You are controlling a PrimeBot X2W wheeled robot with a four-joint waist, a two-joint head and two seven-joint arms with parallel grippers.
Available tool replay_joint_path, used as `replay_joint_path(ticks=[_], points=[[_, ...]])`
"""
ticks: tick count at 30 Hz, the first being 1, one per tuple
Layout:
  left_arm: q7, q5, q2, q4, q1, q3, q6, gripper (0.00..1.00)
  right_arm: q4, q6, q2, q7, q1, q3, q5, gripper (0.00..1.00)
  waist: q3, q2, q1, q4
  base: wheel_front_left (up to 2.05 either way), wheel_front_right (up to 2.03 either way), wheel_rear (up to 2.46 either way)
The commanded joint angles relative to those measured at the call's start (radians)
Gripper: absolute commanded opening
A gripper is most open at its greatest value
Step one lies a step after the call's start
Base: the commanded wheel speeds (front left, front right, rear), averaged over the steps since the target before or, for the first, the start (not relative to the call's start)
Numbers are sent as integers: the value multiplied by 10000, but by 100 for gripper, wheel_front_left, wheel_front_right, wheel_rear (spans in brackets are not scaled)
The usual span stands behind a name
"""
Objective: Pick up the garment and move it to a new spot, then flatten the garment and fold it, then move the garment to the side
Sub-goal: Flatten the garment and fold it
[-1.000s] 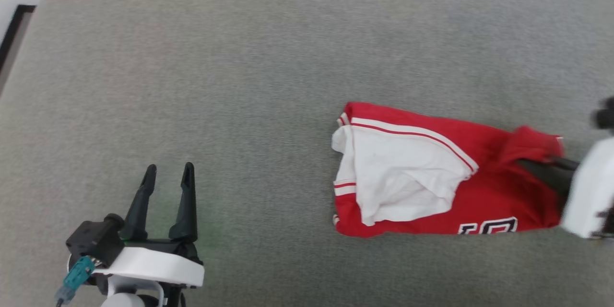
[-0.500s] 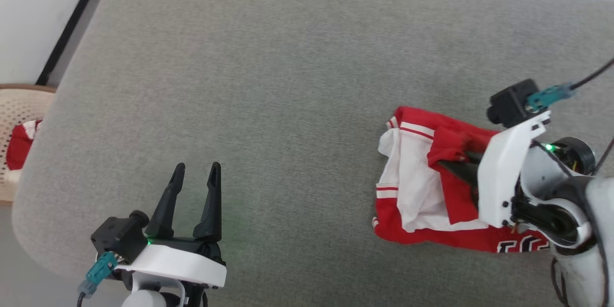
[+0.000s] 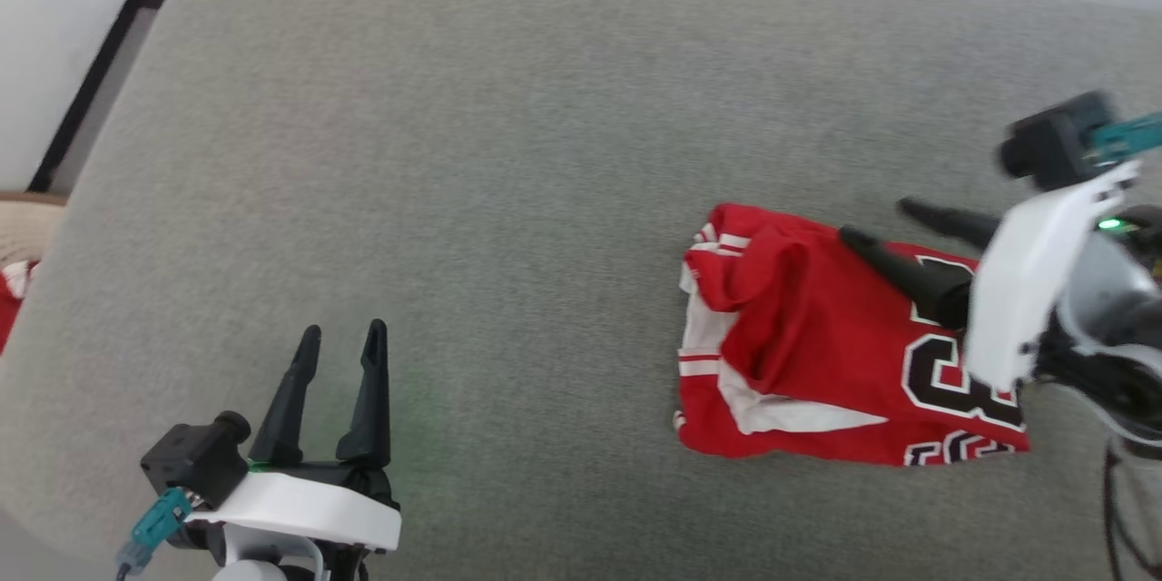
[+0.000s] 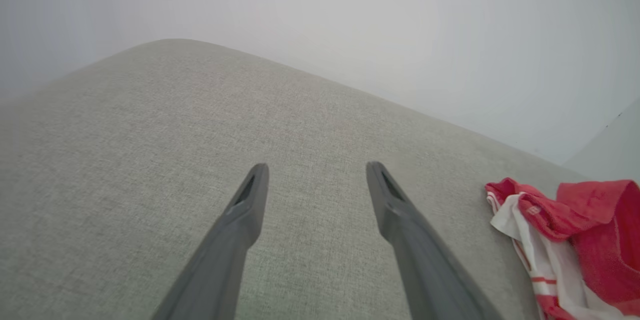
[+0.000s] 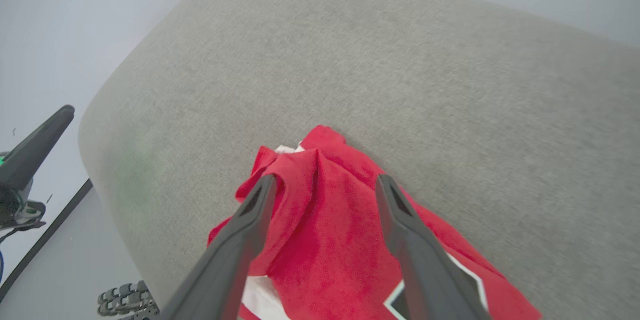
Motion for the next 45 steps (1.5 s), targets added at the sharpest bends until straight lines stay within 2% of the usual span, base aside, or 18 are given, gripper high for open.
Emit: replay_joint_path(ticks=[1,7,15,20,21,24,30,35,45], points=[[-50,11,50,-38,-82,39,-31,100,-136,-2,-99,-152,168,-186,-56,100,-51,-1,0,-224,0,0,0],[-50,181,238,-137,-11,311,-31,100,-475,0,-361,-1120,703,-1044,-157,100,-193,-1,0,-836,0,0,0],[-50,358,497,-205,313,774,-32,100,-293,0,-416,-3689,1659,-1575,-503,100,-555,-1,0,-1568,0,0,0],[-50,562,619,-238,579,1023,-32,100,328,-2,-261,-5724,2312,-1749,-820,100,-915,-1,0,-1852,0,0,0],[-50,562,619,-238,579,1023,-32,100,328,-2,-261,-5724,2312,-1749,-820,100,-915,-1,0,-1852,0,0,0],[-50,690,628,-233,736,1140,-32,100,760,0,-209,-6925,2715,-1716,-955,100,-1172,-1,0,-1952,0,0,0],[-50,917,552,-213,1162,1344,-30,100,1821,0,-112,-9054,3451,-1348,-1031,100,-1674,-1,0,-2099,0,0,0],[-50,1082,504,-380,1589,1517,-32,100,2761,-2,-92,-10417,3882,-1065,-1150,100,-2055,-1,0,-2163,0,0,0],[-50,1199,513,-439,2142,1489,-31,100,4233,0,75,-11296,4306,-902,-1469,100,-2471,-1,0,-2218,0,0,0]])
